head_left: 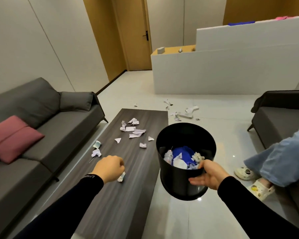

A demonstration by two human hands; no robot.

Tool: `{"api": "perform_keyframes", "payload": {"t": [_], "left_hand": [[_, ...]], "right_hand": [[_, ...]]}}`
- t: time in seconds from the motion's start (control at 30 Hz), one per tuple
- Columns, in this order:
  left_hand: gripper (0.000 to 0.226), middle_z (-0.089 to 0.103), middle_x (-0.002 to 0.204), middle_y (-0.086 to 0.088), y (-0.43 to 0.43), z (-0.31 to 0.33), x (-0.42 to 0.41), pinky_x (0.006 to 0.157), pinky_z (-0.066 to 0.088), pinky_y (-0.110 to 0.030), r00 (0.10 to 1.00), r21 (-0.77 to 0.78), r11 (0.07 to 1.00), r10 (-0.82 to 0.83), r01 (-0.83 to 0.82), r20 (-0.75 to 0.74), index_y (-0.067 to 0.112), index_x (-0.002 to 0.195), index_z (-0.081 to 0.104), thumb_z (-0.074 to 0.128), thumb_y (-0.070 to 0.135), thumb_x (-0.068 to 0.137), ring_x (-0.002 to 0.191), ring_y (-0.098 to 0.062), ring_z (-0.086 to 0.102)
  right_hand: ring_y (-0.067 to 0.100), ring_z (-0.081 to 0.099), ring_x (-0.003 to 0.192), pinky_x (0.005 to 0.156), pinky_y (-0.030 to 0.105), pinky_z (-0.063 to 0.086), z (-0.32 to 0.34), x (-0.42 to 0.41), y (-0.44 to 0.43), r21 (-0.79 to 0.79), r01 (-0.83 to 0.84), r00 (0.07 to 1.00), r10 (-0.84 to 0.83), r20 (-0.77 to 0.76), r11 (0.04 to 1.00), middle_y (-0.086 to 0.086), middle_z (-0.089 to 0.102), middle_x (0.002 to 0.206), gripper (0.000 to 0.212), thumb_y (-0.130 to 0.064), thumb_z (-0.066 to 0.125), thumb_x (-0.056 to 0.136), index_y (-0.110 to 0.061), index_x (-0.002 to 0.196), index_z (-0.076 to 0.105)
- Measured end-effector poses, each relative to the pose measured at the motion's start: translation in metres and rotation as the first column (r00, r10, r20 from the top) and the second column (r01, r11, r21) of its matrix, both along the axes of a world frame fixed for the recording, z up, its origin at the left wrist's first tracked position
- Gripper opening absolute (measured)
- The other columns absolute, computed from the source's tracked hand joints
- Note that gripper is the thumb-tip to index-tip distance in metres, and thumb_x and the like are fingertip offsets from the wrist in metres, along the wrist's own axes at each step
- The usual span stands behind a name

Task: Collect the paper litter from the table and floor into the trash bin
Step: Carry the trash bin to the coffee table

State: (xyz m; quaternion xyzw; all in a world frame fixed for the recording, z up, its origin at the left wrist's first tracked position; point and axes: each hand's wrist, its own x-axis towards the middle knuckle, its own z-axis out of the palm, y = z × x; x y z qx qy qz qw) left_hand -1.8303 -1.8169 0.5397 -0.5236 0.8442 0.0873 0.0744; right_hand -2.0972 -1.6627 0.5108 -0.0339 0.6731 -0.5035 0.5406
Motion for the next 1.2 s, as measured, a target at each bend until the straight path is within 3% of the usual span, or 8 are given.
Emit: {"api": "perform_keyframes", "payload": {"t": [0.23,0.47,0.57,0.63,0.73,0.9,1.07,1.2], "left_hand": [[0.03,0.069,0.11,0.0,-0.075,-0.023,-0.052,0.081,0.049,-0.03,0.996,0.072,0.996,0.044,-0.05,0.081,0.025,0.105,0.066,0.042,0.028,0.086,0.101,-0.024,0.063],[0.028,0.072,0.103,0.0,-0.166,-0.067,-0.109,0.082,0.05,-0.03,0.993,0.168,0.98,0.113,-0.106,-0.036,0.021,0.098,0.068,0.044,0.025,0.084,0.098,-0.024,0.063],[0.028,0.072,0.104,0.0,-0.199,-0.089,-0.139,0.084,0.049,-0.031,0.993,0.2,0.975,0.106,-0.092,-0.059,0.022,0.098,0.069,0.045,0.025,0.084,0.099,-0.024,0.063],[0.028,0.072,0.104,-0.001,-0.213,-0.1,-0.156,0.085,0.049,-0.031,0.994,0.204,0.976,0.092,-0.078,-0.06,0.022,0.098,0.069,0.045,0.025,0.084,0.1,-0.025,0.063],[0.027,0.072,0.103,-0.001,-0.23,-0.127,-0.182,0.082,0.048,-0.031,0.997,0.228,0.972,0.07,-0.065,-0.016,0.023,0.096,0.068,0.045,0.026,0.084,0.099,-0.026,0.063],[0.027,0.072,0.101,0.0,-0.24,-0.193,-0.216,0.082,0.051,-0.031,0.996,0.294,0.952,0.065,-0.082,0.068,0.024,0.098,0.068,0.044,0.027,0.086,0.095,-0.023,0.064],[0.026,0.071,0.102,0.0,-0.233,-0.28,-0.248,0.082,0.05,-0.03,0.988,0.394,0.914,0.043,-0.099,0.149,0.025,0.101,0.067,0.045,0.029,0.087,0.096,-0.022,0.063],[0.025,0.071,0.097,-0.001,-0.229,-0.351,-0.271,0.077,0.051,-0.031,0.984,0.447,0.887,0.042,-0.117,0.174,0.024,0.099,0.067,0.045,0.028,0.087,0.09,-0.023,0.064]], "right_hand": [[0.044,0.054,0.067,0.079,0.057,0.045,-0.036,-0.07,-0.094,0.063,0.026,0.999,-0.029,0.038,0.998,0.021,0.053,0.078,0.027,0.008,0.032,0.083,0.001,0.107,0.043],[0.043,0.053,0.066,0.065,0.052,0.049,-0.093,-0.105,-0.177,0.134,0.076,0.99,-0.092,0.111,0.988,0.023,0.054,0.09,0.031,0.01,0.03,0.084,-0.002,0.11,0.043],[0.042,0.055,0.066,0.046,0.041,0.056,-0.124,-0.122,-0.203,0.174,0.113,0.978,-0.141,0.154,0.978,0.024,0.053,0.097,0.032,0.01,0.03,0.084,-0.003,0.112,0.04],[0.041,0.057,0.067,0.057,0.044,0.057,-0.14,-0.134,-0.215,0.193,0.102,0.977,-0.135,0.163,0.976,0.022,0.056,0.09,0.034,0.01,0.031,0.084,-0.004,0.113,0.039],[0.041,0.057,0.07,0.079,0.049,0.05,-0.172,-0.153,-0.231,0.224,0.091,0.975,-0.133,0.179,0.97,0.026,0.055,0.103,0.038,0.01,0.03,0.082,-0.004,0.116,0.039],[0.038,0.058,0.066,0.073,0.045,0.051,-0.246,-0.183,-0.25,0.287,0.06,0.973,-0.12,0.196,0.956,0.019,0.058,0.083,0.035,0.01,0.032,0.083,-0.004,0.114,0.042],[0.035,0.059,0.064,0.066,0.041,0.05,-0.347,-0.204,-0.255,0.344,0.007,0.968,-0.092,0.232,0.939,0.023,0.062,0.091,0.031,0.01,0.034,0.082,0.0,0.108,0.048],[0.035,0.061,0.065,0.077,0.046,0.051,-0.426,-0.211,-0.259,0.373,-0.025,0.962,-0.079,0.262,0.927,0.017,0.063,0.078,0.031,0.011,0.035,0.082,-0.002,0.108,0.048]]}}
